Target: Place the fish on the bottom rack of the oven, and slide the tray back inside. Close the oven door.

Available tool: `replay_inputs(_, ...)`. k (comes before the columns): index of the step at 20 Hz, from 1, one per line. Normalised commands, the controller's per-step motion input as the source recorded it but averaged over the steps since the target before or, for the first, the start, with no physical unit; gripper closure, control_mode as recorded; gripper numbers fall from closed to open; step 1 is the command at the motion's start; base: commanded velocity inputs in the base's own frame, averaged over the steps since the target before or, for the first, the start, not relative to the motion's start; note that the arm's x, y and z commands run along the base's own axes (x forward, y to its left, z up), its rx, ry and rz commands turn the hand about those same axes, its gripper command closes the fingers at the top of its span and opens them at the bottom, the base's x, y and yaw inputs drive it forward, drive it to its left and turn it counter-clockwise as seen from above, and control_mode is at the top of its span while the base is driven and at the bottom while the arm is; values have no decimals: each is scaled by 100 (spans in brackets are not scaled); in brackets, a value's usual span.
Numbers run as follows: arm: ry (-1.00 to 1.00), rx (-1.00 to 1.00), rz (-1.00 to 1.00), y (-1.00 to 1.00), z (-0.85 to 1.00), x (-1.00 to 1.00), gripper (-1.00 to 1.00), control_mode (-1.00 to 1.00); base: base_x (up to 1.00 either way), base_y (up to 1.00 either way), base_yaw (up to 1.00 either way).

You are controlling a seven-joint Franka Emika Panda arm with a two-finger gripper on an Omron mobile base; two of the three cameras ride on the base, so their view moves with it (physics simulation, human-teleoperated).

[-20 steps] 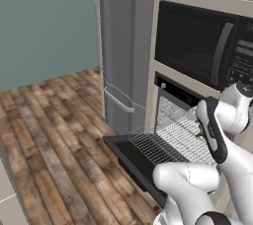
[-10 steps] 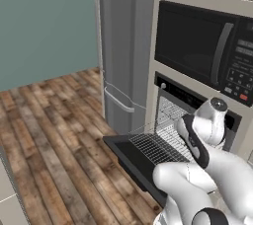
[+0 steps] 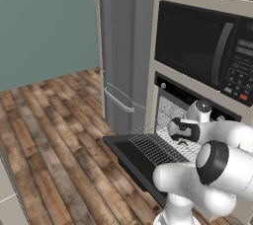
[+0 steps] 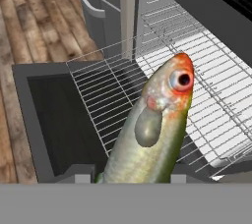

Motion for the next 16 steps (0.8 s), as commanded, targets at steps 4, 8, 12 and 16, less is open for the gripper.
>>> replay_inputs(4, 2, -4, 0, 0, -50, 43, 100, -100, 0, 0, 0)
replay_inputs(8, 0, -3, 0, 0, -37, 27, 100, -100, 0, 0, 0)
replay_inputs(12, 0, -2, 0, 1, -32, 32, 100, -100, 0, 0, 0)
replay_inputs(16, 0, -2, 0, 0, -41, 40, 100, -100, 0, 0, 0)
